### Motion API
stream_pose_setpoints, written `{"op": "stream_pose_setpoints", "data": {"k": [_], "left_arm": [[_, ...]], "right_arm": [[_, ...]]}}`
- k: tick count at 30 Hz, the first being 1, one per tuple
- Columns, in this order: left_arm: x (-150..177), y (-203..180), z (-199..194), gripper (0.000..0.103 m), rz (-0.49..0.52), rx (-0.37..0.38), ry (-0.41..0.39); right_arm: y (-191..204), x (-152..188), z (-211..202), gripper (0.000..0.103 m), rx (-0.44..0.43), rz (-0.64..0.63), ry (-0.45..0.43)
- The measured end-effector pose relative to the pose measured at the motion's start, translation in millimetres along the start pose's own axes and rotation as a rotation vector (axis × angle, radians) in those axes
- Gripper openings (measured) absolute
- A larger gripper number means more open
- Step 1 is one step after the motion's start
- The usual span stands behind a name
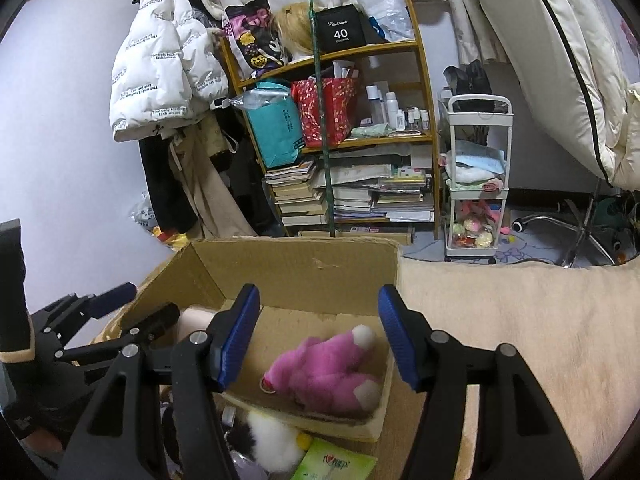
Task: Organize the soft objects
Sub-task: 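Lower the roll into the box and open the left gripper while the right gripper drops the bear in, then grasp the black Face tissue pack with the left gripper while the right gripper grasps the yellow dog plush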
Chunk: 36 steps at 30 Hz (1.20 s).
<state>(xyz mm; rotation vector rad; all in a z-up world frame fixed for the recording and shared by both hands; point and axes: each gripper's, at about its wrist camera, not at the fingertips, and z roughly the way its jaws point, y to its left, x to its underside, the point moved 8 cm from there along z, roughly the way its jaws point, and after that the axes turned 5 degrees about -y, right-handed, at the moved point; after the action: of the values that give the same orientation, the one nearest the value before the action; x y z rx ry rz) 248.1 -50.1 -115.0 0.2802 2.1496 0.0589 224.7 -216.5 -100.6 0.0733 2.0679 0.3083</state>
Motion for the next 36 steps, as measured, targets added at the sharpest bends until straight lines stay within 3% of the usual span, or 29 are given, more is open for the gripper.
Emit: {"op": "stream_pose_setpoints", "data": {"k": [4, 9, 15, 24, 36], "left_arm": [[-2, 4, -9, 0.071, -0.003, -0.004, -0.010], [-2, 10, -24, 0.089, -0.011, -0.016, -0.011], [4, 16, -44, 0.094, -0.026, -0.024, 0.005], [23, 23, -76, 0.094, -0.047, -0.027, 0.057], [46, 14, -118, 0.094, -0.071, -0.022, 0.084]], "right_arm": [[-2, 0, -9, 0.085, 0.009, 0.005, -0.020], [-4, -1, -27, 0.103, 0.004, 0.042, -0.040], [0, 5, -48, 0.103, 0.006, 0.045, -0.026], [14, 14, -84, 0.103, 0.034, -0.024, -0.008], [15, 36, -123, 0.103, 0.056, -0.026, 0.056]]}}
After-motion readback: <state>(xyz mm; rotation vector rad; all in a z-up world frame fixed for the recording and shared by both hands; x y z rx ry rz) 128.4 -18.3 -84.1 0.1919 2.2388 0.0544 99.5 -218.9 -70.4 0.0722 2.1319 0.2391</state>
